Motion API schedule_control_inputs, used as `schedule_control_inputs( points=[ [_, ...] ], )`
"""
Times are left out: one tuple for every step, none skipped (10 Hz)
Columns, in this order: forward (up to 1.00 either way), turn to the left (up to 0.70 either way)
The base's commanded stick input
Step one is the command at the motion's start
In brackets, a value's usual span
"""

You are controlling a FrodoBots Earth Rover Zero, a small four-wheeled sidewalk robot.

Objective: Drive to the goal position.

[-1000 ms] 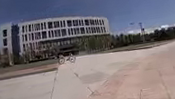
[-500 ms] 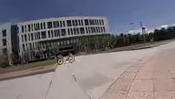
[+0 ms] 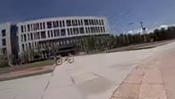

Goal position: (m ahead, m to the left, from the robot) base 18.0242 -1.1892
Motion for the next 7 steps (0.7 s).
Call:
schedule_control_inputs(
  points=[
    [0.48, 0.0],
    [0.48, 0.0],
    [0.48, 0.0],
    [0.46, 0.0],
    [0.44, 0.0],
    [0.43, 0.0],
    [0.41, 0.0]
  ],
)
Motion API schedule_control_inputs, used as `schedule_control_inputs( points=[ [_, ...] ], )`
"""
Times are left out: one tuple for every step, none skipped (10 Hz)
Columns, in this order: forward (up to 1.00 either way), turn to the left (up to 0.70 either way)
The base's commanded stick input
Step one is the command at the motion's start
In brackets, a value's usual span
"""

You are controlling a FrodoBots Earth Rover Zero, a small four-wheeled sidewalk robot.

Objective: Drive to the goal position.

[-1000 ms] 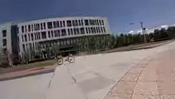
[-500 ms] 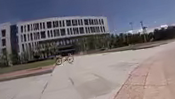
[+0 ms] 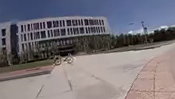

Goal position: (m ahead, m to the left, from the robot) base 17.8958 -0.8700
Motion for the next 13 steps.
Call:
schedule_control_inputs(
  points=[
    [0.4, 0.0],
    [0.38, 0.0],
    [0.36, 0.0],
    [0.35, 0.0],
    [0.34, 0.0],
    [0.34, 0.0],
    [0.34, 0.0],
    [0.33, 0.0],
    [0.32, 0.0],
    [0.32, 0.0],
    [0.32, 0.0],
    [0.32, 0.0],
    [0.32, 0.0]
  ],
)
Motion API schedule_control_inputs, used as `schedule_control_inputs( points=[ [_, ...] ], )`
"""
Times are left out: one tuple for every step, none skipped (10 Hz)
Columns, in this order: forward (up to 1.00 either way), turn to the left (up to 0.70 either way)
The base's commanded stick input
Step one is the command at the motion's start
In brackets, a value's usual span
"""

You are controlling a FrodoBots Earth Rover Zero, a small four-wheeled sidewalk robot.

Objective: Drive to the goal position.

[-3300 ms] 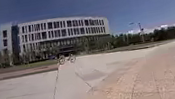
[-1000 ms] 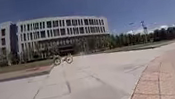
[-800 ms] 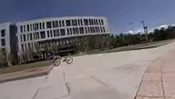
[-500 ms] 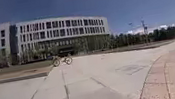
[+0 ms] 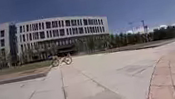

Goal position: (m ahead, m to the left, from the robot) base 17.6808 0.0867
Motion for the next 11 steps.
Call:
schedule_control_inputs(
  points=[
    [0.31, 0.0],
    [0.31, 0.0],
    [0.31, 0.0],
    [0.31, 0.0],
    [0.31, 0.0],
    [0.31, 0.0],
    [0.31, 0.0],
    [0.3, 0.0],
    [0.3, 0.0],
    [0.3, 0.0],
    [0.3, 0.0]
  ],
)
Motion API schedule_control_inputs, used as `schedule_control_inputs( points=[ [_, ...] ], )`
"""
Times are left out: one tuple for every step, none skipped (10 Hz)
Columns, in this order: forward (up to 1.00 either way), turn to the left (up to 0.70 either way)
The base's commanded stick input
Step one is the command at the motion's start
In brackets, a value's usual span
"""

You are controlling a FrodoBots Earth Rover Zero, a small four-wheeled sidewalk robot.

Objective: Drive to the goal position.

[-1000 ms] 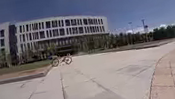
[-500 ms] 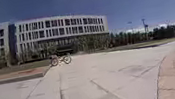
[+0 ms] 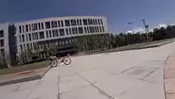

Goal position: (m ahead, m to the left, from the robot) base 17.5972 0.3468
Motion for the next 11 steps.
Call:
schedule_control_inputs(
  points=[
    [0.3, 0.0],
    [0.3, 0.0],
    [0.29, 0.0],
    [0.29, 0.0],
    [0.28, 0.0],
    [0.28, 0.0],
    [0.28, 0.0],
    [0.28, 0.0],
    [0.28, 0.0],
    [0.28, 0.0],
    [0.28, 0.0]
  ],
)
